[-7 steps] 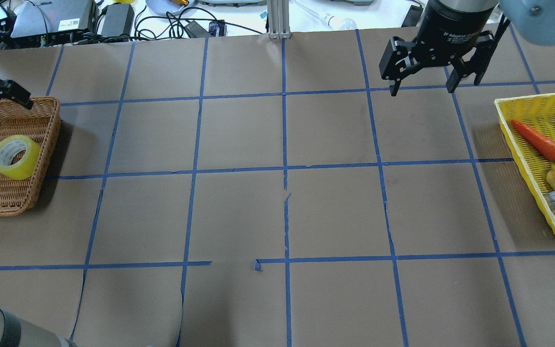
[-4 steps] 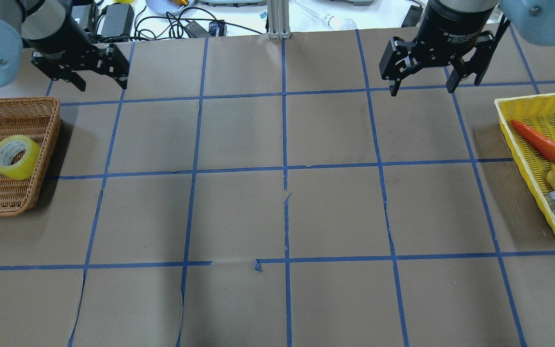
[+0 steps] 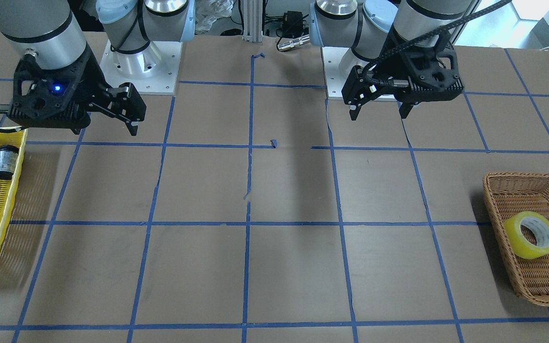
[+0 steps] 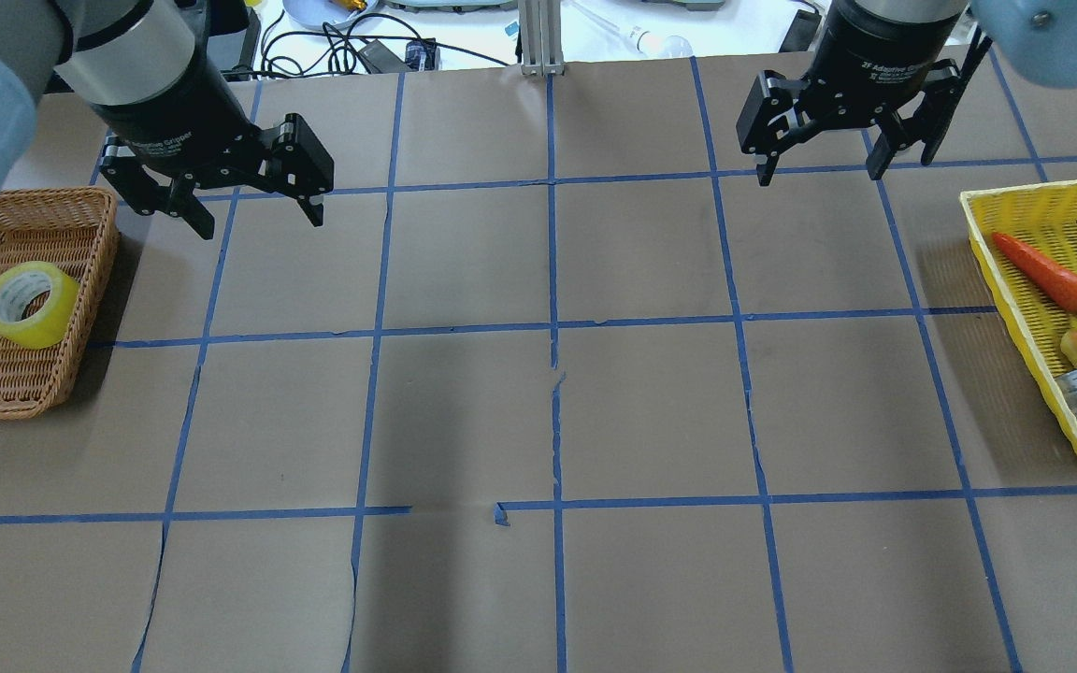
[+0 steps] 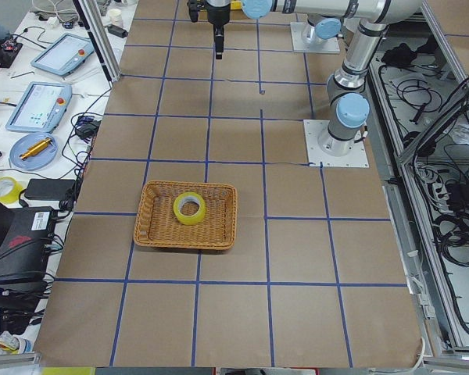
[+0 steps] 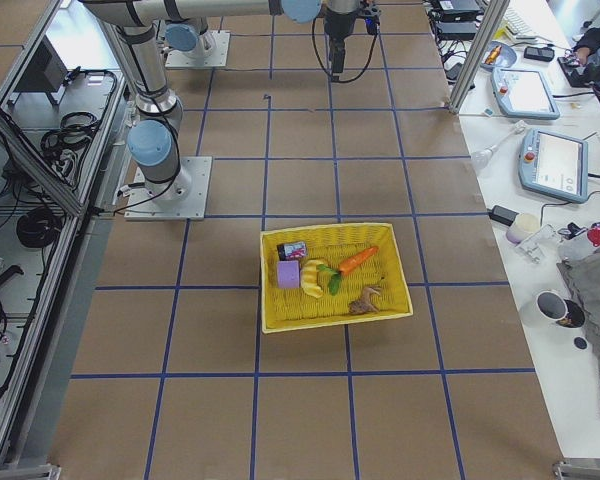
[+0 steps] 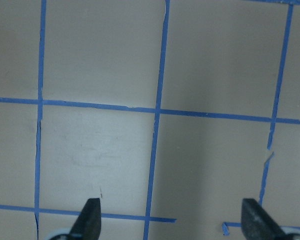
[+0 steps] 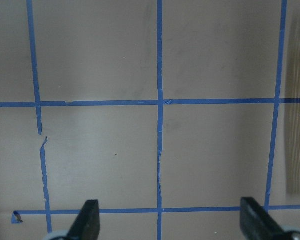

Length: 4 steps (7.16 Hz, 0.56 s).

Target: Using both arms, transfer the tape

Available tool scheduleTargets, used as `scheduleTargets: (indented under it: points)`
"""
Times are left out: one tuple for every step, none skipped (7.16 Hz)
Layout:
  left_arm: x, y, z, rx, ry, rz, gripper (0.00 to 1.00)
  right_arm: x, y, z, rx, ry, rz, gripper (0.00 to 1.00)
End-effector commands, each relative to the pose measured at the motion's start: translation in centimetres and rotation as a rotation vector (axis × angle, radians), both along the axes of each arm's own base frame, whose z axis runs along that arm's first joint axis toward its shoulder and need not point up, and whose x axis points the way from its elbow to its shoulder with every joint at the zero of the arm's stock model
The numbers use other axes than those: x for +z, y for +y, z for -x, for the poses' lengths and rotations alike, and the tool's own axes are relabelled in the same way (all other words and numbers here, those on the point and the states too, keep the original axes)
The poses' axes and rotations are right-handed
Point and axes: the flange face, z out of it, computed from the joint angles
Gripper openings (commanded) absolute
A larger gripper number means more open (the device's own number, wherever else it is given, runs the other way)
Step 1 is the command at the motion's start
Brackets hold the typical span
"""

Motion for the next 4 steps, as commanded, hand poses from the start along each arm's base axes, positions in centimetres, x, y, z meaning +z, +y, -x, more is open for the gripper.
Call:
scheduleTargets:
  points:
    - [0.0,0.7,-0.1,-0.007,-0.005,0.006,1.0,0.5,0.7,0.1,0.072,-0.005,-0.011,1.0]
    - [0.0,0.7,0.0,-0.007,-0.002,0.006,1.0,0.3,1.3,0.3,0.152,-0.009,-0.062,1.0]
    - [0.5,0.9,0.1,-0.007,-0.002,0.013,1.0,0.5,1.2,0.3,0.165,-0.011,-0.057,1.0]
    - [1.1,1.6,0.0,-0.008,-0.005,0.02,1.0,0.5,1.3,0.3,0.166,-0.009,-0.058,1.0]
